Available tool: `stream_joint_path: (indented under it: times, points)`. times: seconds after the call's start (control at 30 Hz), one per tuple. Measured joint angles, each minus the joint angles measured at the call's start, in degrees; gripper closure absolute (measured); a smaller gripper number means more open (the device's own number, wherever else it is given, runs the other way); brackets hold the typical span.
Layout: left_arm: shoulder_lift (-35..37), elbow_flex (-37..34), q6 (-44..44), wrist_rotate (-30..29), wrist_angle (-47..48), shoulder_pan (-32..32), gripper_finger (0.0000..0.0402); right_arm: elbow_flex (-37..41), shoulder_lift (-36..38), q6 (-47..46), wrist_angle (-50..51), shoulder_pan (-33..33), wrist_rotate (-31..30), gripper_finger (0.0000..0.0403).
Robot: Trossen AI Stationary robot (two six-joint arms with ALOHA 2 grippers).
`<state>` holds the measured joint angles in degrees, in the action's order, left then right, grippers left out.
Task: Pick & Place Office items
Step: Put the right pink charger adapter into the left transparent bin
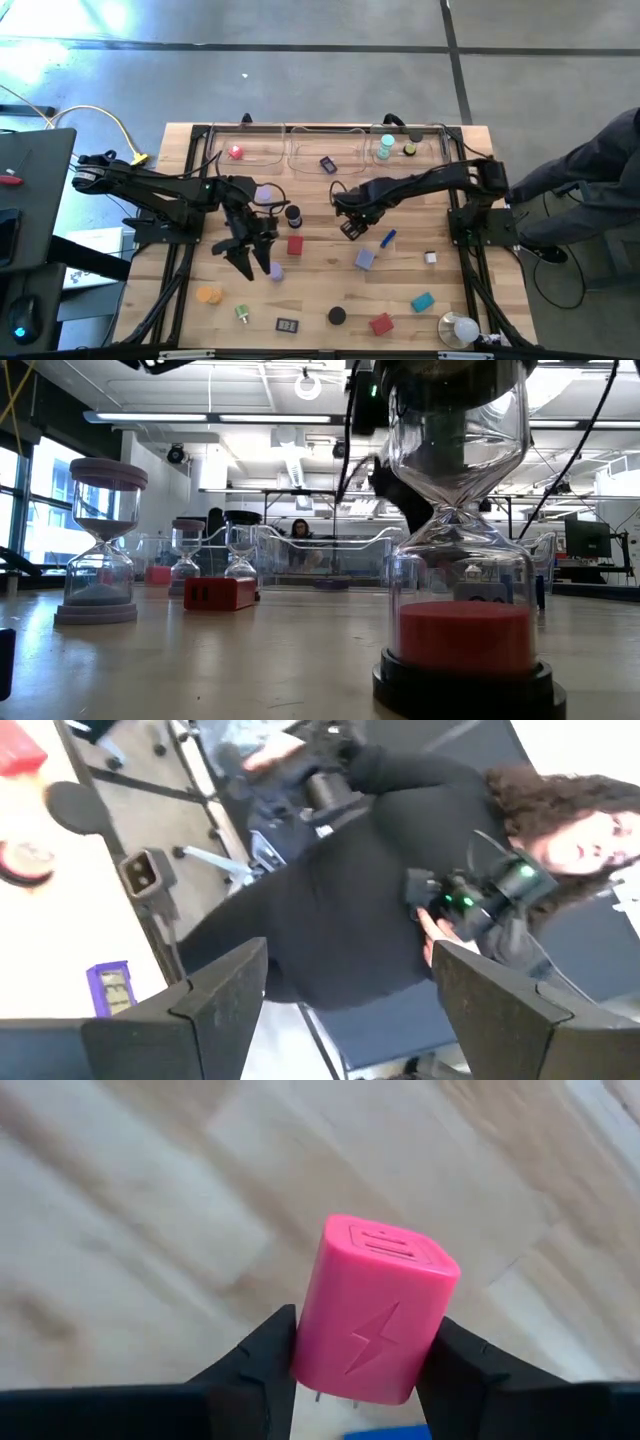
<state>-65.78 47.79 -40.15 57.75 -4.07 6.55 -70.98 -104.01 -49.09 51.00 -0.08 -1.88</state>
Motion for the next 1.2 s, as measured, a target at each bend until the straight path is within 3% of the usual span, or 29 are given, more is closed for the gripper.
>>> stream_joint_path:
  times: [0.27, 0.37, 0.53, 0.67, 0.8, 1.07, 1.2]
  points:
    - [0.0, 0.02, -0.25, -9.85, -4.71, 0.02, 0.0124, -1.84, 10.38, -8.87, -1.19, 7.82, -7.38, 0.0256]
    - [0.0, 0.02, -0.26, -15.79, -5.55, 0.21, 0.0124, -1.84, 14.01, -11.39, -2.8, 10.83, -11.32, 0.0256]
    - [-0.94, 0.0, -7.49, -26.91, -7.15, 2.3, 0.0124, -1.86, 19.44, -12.63, -4.34, 15.29, -18.92, 0.0256]
    - [-1.56, 0.0, -5.3, -37.65, -13.63, 1.85, 0.0124, -1.86, 22.35, -12.47, -5.37, 17.79, -22.83, 0.0256]
    - [-1.73, 0.02, -4.61, -44.16, -19.61, 0.3, 0.0124, -1.86, 24.28, -9.19, -8.77, 20.33, -25.19, 0.0256]
    - [-1.74, 0.07, -7.77, -46.23, -24.27, -3.51, 0.0124, -1.9, 26.23, 5.21, -21.88, 20.53, -25.61, 0.0256]
    - [-1.75, 0.05, -12.39, -50.05, -24.27, -5.17, 0.0124, -1.9, 26.69, 11.76, -25.02, 20.22, -24.56, 0.0256]
